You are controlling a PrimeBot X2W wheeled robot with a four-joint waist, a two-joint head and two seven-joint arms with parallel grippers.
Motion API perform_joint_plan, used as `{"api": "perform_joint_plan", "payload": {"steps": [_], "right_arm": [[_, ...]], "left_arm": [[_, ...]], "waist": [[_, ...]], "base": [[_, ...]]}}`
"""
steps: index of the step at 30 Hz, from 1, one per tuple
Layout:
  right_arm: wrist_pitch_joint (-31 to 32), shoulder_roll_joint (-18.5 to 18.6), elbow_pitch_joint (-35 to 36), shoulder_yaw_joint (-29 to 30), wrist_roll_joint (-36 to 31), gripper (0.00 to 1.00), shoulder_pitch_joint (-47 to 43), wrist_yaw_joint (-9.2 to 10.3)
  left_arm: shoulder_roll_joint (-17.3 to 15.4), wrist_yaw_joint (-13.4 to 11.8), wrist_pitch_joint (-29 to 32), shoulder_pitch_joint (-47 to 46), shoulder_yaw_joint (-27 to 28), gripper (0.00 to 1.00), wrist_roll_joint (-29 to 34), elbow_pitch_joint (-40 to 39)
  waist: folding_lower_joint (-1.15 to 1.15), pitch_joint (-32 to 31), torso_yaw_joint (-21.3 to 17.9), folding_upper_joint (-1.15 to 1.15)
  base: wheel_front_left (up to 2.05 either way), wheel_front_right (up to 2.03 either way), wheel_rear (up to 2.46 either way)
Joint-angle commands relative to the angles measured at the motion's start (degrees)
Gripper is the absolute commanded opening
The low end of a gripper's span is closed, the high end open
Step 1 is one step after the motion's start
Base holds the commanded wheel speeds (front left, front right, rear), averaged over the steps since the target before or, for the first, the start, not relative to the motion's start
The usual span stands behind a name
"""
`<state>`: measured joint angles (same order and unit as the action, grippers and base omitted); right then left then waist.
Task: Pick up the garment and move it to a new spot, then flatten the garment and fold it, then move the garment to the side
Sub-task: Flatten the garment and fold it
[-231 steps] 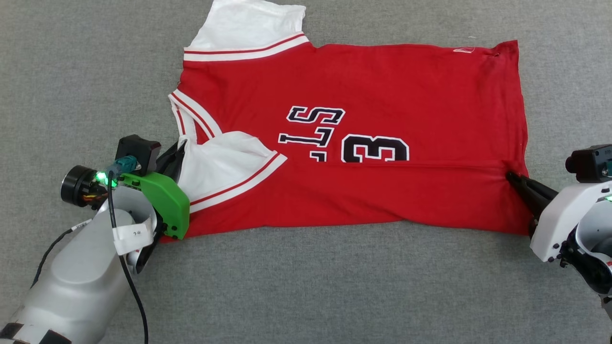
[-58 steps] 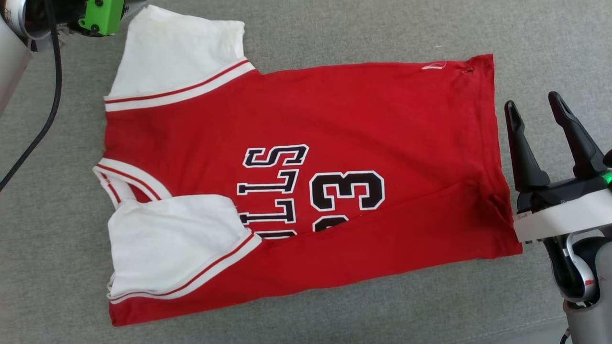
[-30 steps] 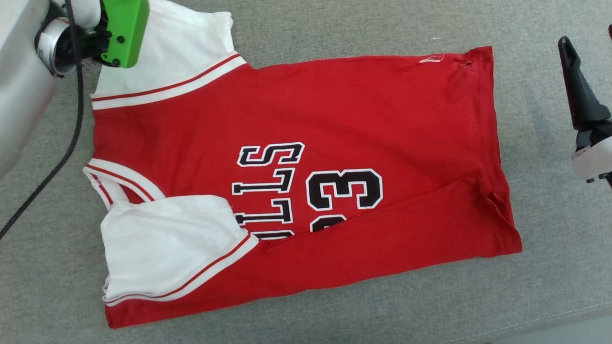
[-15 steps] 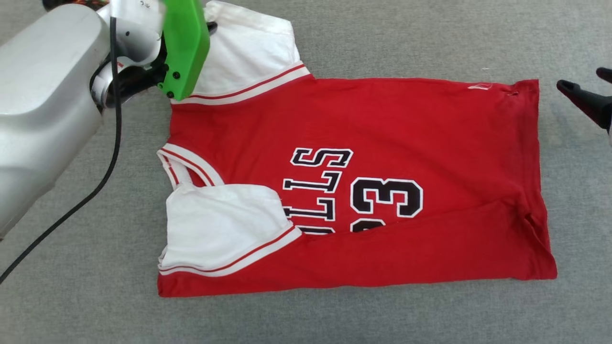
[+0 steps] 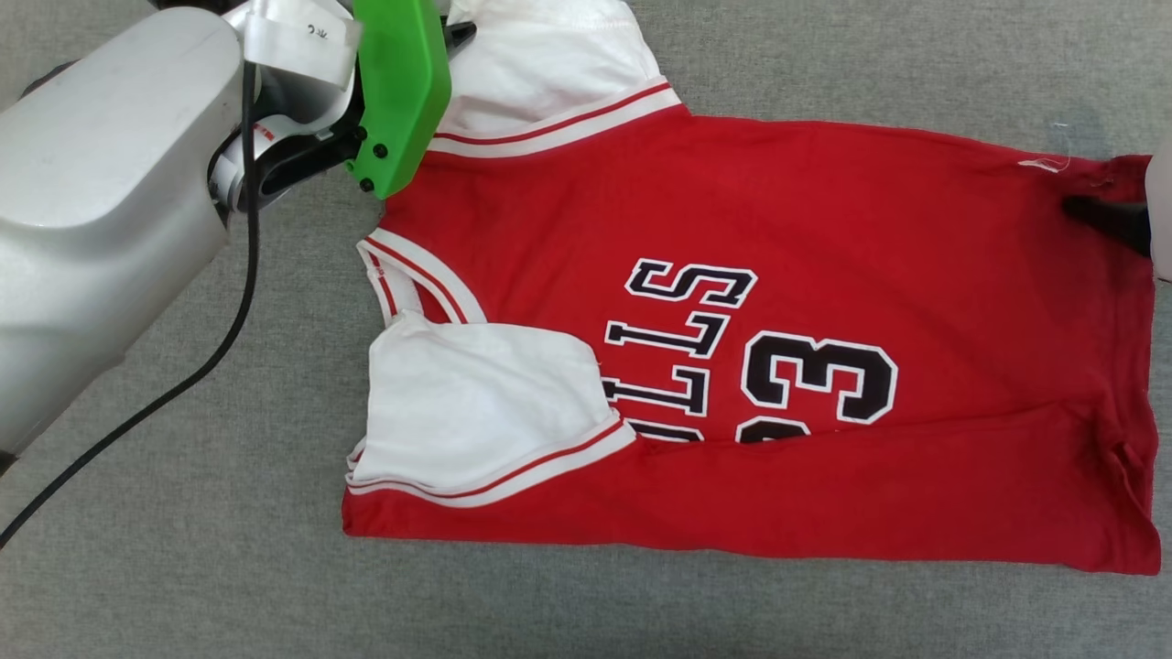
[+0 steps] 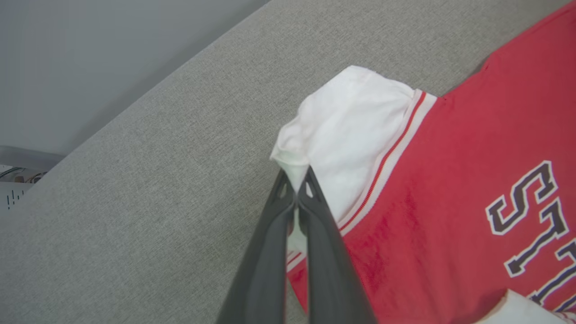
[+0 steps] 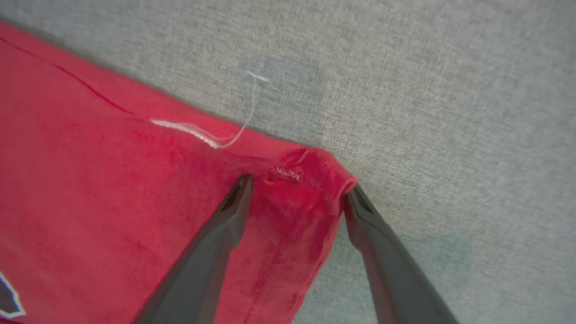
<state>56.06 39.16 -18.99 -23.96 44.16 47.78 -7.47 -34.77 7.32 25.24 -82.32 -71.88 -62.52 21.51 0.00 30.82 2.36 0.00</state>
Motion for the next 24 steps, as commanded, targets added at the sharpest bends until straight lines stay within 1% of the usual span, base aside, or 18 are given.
{"api": "perform_joint_plan", "payload": {"steps": [1,2,3,4,9,14,19,24], "right_arm": [[0.7,-1.1,-1.2,-2.6,0.5,1.0,-1.5,-0.02],[0.7,-0.9,-1.6,-3.6,0.7,1.0,-2.0,-0.02],[0.4,-0.8,-1.7,-4.0,1.1,0.64,-2.1,-0.02],[-0.8,-0.9,-1.8,-4.1,1.6,0.0,-2.1,-0.02],[-6.8,-0.8,-2.3,-3.8,2.7,0.0,-0.3,-0.02],[-16.1,-0.7,-2.5,-3.8,2.5,0.0,0.1,-0.02],[-23.3,0.3,-1.1,-5.4,3.9,0.0,-3.6,-0.02],[-29.6,2.0,0.7,-6.9,4.6,0.0,-9.6,-0.02]], "left_arm": [[0.0,0.2,-0.4,-0.7,-0.1,0.0,0.2,0.1],[0.0,0.2,-0.5,-0.7,-0.1,0.0,0.1,0.2],[-0.1,0.2,-0.6,-0.7,-0.2,0.0,0.1,0.3],[-0.2,0.2,-0.7,-0.7,-0.3,0.0,0.1,0.5],[-0.6,0.2,-1.5,0.2,-0.7,0.0,0.1,1.8],[-0.6,0.2,-3.5,2.8,-0.9,0.0,-0.4,2.9],[-2.0,0.2,-5.6,7.0,-1.1,0.0,-0.3,2.4],[-3.9,0.2,-7.3,13.5,-1.3,0.0,0.2,0.2]], "waist": [[0.0,0.5,0.2,0.0],[0.0,0.6,0.1,0.0],[0.0,0.6,0.1,0.0],[0.0,0.5,-0.2,0.0],[0.0,-1.3,-1.2,0.0],[0.0,-5.9,-1.7,0.0],[0.0,-10.8,-1.9,0.0],[0.0,-15.3,-1.9,0.0]], "base": [[0.0,0.0,0.0],[0.0,0.0,0.0],[0.0,0.0,0.0],[0.0,0.0,0.0],[0.0,0.0,0.0],[0.0,0.0,0.0],[0.0,0.0,0.0],[0.0,0.0,0.0]]}}
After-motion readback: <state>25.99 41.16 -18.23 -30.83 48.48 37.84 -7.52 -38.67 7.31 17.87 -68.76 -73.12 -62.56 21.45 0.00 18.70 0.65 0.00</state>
